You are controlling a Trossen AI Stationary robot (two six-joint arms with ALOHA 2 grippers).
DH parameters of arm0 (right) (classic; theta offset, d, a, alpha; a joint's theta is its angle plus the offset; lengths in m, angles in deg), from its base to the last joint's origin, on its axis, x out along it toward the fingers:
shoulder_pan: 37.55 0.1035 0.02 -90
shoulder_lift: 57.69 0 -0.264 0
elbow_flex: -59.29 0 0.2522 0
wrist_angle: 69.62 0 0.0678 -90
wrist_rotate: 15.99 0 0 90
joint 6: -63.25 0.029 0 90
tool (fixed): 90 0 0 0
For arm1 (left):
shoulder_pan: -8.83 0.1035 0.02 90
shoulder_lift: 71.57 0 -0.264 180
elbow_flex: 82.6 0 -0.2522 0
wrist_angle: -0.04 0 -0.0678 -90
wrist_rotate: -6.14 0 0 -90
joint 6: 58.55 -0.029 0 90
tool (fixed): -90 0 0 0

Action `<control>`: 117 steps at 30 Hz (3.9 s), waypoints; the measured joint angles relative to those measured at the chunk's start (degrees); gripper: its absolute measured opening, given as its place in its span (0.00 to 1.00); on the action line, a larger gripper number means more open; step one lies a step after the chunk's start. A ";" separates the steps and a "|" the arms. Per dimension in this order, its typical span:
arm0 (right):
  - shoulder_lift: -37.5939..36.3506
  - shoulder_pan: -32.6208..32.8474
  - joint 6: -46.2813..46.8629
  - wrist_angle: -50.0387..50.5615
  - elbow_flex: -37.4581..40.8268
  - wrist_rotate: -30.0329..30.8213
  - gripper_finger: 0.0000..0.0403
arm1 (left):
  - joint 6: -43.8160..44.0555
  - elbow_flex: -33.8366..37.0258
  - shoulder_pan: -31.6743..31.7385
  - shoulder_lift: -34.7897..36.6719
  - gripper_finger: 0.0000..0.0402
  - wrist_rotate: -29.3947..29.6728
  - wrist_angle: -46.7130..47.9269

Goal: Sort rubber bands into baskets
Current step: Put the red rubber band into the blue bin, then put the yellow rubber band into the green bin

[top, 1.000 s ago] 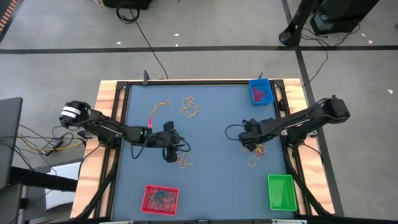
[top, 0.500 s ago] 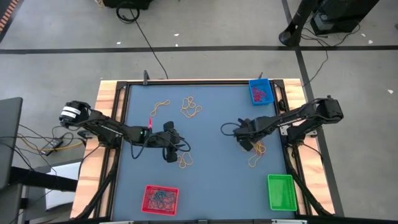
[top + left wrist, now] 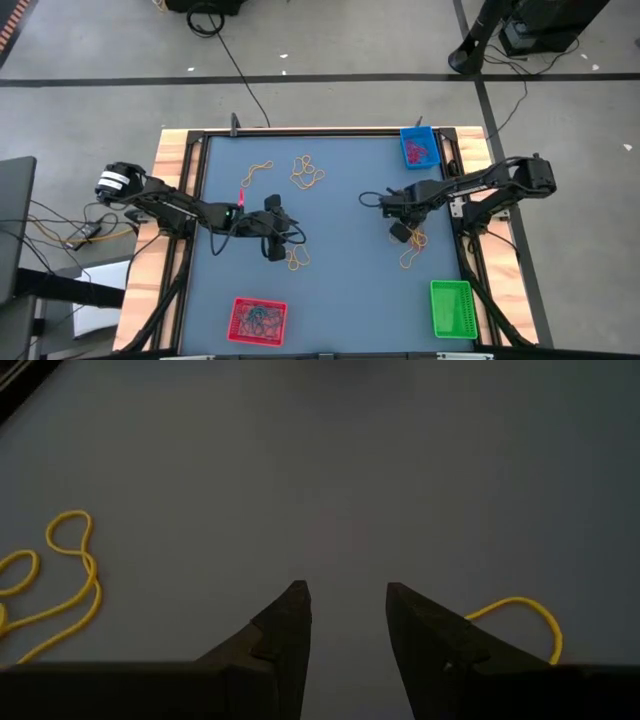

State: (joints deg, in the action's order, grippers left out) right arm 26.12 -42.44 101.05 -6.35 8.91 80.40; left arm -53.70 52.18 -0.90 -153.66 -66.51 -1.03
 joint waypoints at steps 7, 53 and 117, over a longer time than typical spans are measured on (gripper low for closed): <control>-3.15 -1.06 0.60 -2.32 0.29 2.04 0.03 | -0.19 -0.02 0.00 0.02 0.34 -0.01 -0.40; -42.23 -1.07 -4.18 -32.38 0.05 3.21 0.01 | -0.30 -0.02 1.44 0.00 0.34 -3.70 -0.51; -23.50 -32.89 -19.57 -22.73 0.02 -4.69 0.30 | -4.11 -0.02 0.76 0.00 0.34 -4.36 -6.60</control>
State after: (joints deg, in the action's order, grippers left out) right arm 2.62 -75.33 81.49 -29.08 8.93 75.71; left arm -57.81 52.16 -0.14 -153.66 -70.86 -7.63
